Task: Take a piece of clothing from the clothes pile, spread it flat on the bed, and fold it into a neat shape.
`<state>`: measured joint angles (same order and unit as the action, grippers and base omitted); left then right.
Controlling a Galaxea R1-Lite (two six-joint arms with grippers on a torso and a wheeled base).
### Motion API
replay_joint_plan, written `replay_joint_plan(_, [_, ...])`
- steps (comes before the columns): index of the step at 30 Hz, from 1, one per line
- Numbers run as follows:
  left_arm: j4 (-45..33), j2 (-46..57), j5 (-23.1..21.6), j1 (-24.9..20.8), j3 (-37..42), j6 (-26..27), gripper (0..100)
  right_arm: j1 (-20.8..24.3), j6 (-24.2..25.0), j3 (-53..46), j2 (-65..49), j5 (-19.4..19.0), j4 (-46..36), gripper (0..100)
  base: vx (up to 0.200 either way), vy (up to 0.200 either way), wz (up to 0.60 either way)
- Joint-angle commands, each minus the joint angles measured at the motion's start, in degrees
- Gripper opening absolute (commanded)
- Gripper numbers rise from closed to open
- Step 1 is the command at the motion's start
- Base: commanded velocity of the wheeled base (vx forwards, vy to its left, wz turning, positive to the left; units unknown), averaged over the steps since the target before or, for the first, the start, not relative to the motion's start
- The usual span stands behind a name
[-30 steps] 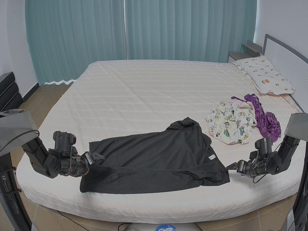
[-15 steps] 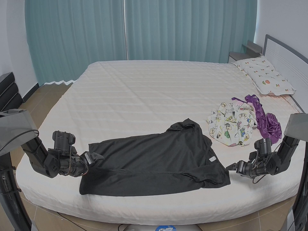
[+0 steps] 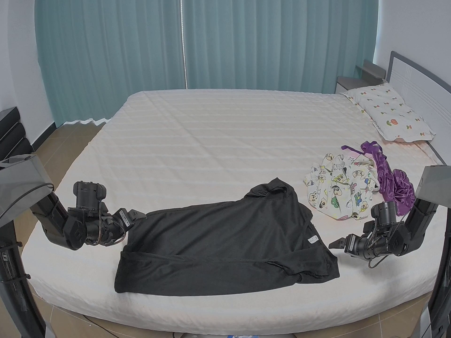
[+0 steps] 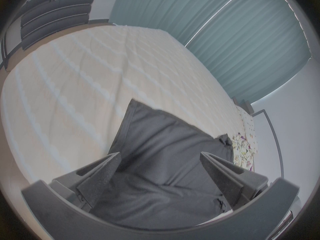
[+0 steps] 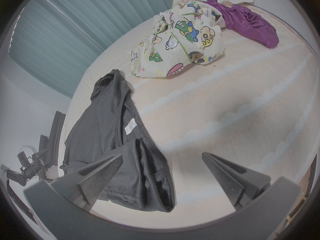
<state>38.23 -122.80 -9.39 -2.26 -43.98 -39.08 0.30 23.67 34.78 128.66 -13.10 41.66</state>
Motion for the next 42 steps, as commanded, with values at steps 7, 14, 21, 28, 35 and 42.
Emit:
replay_joint_plan(7, [-8.2, -13.5, 3.8, 2.6, -21.5, 2.2, 100, 0.7, 0.1, 0.0, 0.2, 0.0, 0.0, 100, 0.0, 0.0, 0.0])
replay_joint_plan(14, [-10.9, -20.4, 3.6, 4.4, -30.2, 5.8, 100, 0.7, 0.0, 0.0, 0.3, 0.0, 0.0, 100, 0.0, 0.0, 0.0])
replay_joint_plan(21, [-11.6, -22.4, 0.8, 5.1, -33.0, 6.9, 100, 1.5, 0.0, 0.0, 0.7, 0.0, 0.0, 100, 0.0, 0.0, 0.0])
replay_joint_plan(28, [-11.4, -22.8, -4.0, 5.4, -32.7, 7.0, 100, 1.7, 0.0, 0.5, 1.2, 0.0, 0.0, 100, 0.0, 0.0, 0.0])
replay_joint_plan(35, [-11.4, -22.9, -5.1, 5.6, -32.0, 7.2, 100, 1.7, 0.0, 0.6, 1.2, 0.0, 0.0, 100, 0.0, 0.0, 0.0])
replay_joint_plan(42, [-11.3, -23.5, -5.1, 5.7, -32.6, 7.3, 100, 1.8, 0.1, 0.8, 1.2, 0.0, 0.0, 100, 0.0, 0.0, 0.0])
